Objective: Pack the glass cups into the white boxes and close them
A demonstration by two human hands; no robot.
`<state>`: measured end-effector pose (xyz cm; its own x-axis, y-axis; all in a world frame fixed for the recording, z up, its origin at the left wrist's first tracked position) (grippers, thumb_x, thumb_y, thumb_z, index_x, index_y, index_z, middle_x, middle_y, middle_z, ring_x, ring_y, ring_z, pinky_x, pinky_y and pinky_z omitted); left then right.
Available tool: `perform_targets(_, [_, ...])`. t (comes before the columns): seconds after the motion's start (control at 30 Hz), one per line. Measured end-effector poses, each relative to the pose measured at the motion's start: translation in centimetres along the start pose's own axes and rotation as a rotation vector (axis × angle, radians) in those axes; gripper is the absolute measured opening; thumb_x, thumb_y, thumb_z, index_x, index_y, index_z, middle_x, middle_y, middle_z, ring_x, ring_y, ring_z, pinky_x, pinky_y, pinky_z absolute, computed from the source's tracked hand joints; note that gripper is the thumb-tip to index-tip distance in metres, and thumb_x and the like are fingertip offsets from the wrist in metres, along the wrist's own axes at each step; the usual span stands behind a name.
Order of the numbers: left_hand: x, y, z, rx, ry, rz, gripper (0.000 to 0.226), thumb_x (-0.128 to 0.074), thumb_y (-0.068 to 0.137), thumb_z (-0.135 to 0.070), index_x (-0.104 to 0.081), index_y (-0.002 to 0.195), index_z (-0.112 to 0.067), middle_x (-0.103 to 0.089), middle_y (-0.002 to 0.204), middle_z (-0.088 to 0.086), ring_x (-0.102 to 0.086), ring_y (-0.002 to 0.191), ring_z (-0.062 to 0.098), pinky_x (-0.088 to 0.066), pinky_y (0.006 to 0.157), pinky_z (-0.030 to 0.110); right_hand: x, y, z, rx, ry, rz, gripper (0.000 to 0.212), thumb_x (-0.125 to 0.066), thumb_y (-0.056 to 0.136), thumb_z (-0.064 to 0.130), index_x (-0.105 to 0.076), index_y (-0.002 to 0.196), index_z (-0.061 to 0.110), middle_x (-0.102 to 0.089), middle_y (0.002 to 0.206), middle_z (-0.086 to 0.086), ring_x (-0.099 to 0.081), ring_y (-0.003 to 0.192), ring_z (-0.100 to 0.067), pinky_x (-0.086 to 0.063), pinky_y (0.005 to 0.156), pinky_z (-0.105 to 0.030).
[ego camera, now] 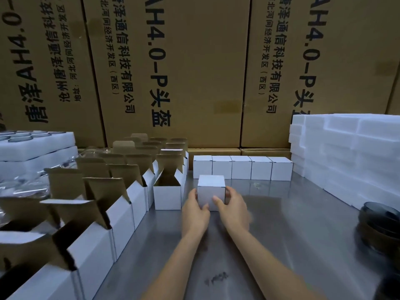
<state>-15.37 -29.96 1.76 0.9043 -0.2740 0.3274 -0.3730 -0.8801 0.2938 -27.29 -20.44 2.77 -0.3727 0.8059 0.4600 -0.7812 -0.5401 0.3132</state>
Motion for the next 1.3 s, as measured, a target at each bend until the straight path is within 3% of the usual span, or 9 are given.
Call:
perform_targets(0.13, [-2.0, 4.8, 1.3, 0.006, 0.107, 0.057, 0.060, -0.059, 0.091, -0.013, -0.029, 0.143, -0.020, -0.047, 0.141, 0.003, -0.048, 0.127, 0.024, -0.045, 0.099, 0.036, -2.2, 4.1, -0.3, -0.020, -0.151, -0.011, 0.032, -0.056, 0.093, 0.028, -0.050, 0.124, 0.024, -0.061, 0.125, 0.003, -0.056, 0.115, -0.024, -0.043, 0.085, -0.033])
perform_targets(0.3, [-3.5, 8.1, 1.7, -0.030, 0.150, 0.099, 0.057, -0.058, 0.088, -0.016, -0.032, 0.139, -0.016, -0.045, 0.138, 0.006, -0.047, 0.124, 0.023, -0.043, 0.097, 0.033, -4.9, 7.5, 0.0, 0.043, -0.305, 0.069, 0.032, -0.043, 0.097, 0.024, -0.042, 0.128, 0.020, -0.061, 0.119, -0.009, -0.056, 0.109, -0.032, -0.042, 0.080, -0.036])
perform_targets(0.47, [-3.5, 9.6, 2.3, 0.021, 0.284, 0.101, 0.072, -0.056, 0.089, -0.023, -0.015, 0.148, -0.014, -0.015, 0.145, 0.004, -0.033, 0.131, 0.024, -0.035, 0.105, 0.034, -5.9, 8.6, 0.0, 0.073, -0.317, 0.096, 0.036, -0.039, 0.095, 0.020, -0.044, 0.131, 0.023, -0.048, 0.131, -0.003, -0.055, 0.109, -0.030, -0.038, 0.077, -0.034])
perform_targets(0.73, [-3.4, 9.9, 2.4, 0.019, 0.294, 0.055, 0.070, -0.058, 0.087, -0.023, -0.020, 0.144, -0.011, -0.020, 0.146, 0.008, -0.036, 0.129, 0.027, -0.037, 0.093, 0.032, -5.8, 8.8, -0.9, -0.016, -0.177, 0.139, 0.051, -0.044, 0.091, 0.015, -0.034, 0.140, 0.028, -0.054, 0.135, 0.012, -0.053, 0.120, -0.021, -0.040, 0.090, -0.034])
perform_targets(1.1, [-3.8, 10.2, 2.6, 0.011, 0.335, 0.065, 0.077, -0.060, 0.087, -0.031, -0.015, 0.148, -0.016, -0.023, 0.149, 0.006, -0.032, 0.133, 0.025, -0.039, 0.101, 0.038, -6.0, 9.0, -1.1, -0.020, -0.203, 0.144, 0.042, -0.045, 0.090, 0.017, -0.040, 0.130, 0.026, -0.058, 0.130, 0.003, -0.055, 0.113, -0.025, -0.039, 0.082, -0.032])
perform_targets(1.3, [-3.3, 9.1, 1.6, -0.069, 0.222, 0.045, 0.066, -0.066, 0.085, -0.024, -0.029, 0.139, -0.016, -0.026, 0.141, 0.005, -0.037, 0.127, 0.023, -0.033, 0.090, 0.027, -4.5, 7.6, -0.2, 0.004, -0.225, 0.062, 0.035, -0.047, 0.092, 0.013, -0.045, 0.127, 0.020, -0.061, 0.121, -0.002, -0.057, 0.107, -0.024, -0.037, 0.074, -0.029])
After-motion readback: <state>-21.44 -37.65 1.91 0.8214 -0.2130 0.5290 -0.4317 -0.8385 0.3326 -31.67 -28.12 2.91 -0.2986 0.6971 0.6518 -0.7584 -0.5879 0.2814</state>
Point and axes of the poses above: each hand's wrist, its own y-axis towards the middle knuckle, its own x-axis out of the back of the hand, z = x × y, the point moved 10 cm from there along y, towards the middle knuckle
